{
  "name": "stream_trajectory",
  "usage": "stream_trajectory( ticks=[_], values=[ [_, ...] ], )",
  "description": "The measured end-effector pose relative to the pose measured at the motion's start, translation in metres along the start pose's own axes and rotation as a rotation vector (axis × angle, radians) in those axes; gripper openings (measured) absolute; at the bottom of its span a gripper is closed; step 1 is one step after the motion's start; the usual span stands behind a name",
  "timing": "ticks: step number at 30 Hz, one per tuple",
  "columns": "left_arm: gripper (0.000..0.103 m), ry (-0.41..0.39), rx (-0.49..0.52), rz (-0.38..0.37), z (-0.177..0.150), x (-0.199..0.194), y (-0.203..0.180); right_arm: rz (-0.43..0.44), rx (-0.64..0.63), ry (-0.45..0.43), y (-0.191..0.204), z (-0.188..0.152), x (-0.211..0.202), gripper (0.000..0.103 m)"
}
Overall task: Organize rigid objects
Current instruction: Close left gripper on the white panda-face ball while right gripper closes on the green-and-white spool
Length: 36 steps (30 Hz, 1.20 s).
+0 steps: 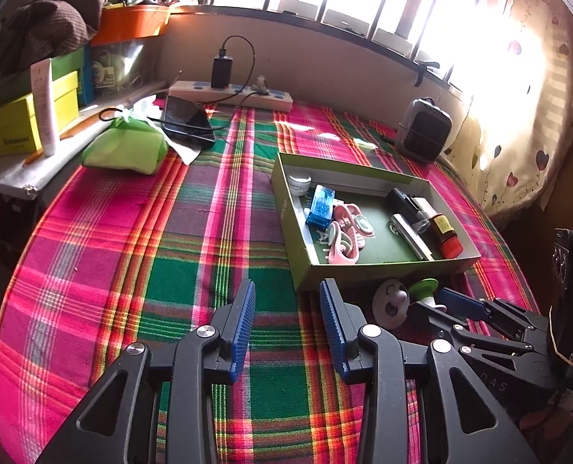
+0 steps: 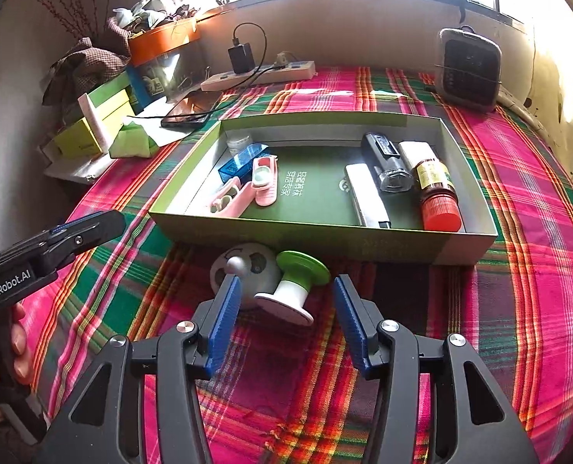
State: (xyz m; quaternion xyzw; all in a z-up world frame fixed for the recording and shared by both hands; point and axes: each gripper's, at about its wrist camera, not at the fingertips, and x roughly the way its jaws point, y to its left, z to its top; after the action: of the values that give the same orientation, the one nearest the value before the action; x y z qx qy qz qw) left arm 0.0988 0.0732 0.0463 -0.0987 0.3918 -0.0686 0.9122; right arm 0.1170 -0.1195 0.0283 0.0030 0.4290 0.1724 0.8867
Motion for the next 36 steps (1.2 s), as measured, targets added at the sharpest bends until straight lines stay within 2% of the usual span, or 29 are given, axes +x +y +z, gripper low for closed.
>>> stream_trajectory(
  ticks=[15, 17, 19, 26, 36],
  values=[
    [0.034, 0.063, 0.036, -0.038, -0.009, 0.013, -0.021, -0.072, 0.033, 0.020, -0.016, -0.003, 0.007, 0.051],
    [0.034, 0.071, 0.043, -0.040, -0.009, 0.015, -0.025, -0.077, 0.032, 0.018, -0.017, -0.004, 0.006, 0.046],
    [0.034, 0.079, 0.048, -0.047, -0.009, 0.017, -0.030, -0.082, 0.037, 0.015, -0.020, -0.005, 0.005, 0.035],
    [0.039, 0.110, 0.058, -0.077, -0.011, 0.028, -0.046, -0.085, 0.059, 0.000, -0.035, -0.009, -0.003, 0.035],
    [0.045, 0.150, 0.089, -0.077, -0.012, 0.047, -0.071, -0.128, 0.123, -0.018, -0.070, -0.017, -0.019, 0.035]
  ],
)
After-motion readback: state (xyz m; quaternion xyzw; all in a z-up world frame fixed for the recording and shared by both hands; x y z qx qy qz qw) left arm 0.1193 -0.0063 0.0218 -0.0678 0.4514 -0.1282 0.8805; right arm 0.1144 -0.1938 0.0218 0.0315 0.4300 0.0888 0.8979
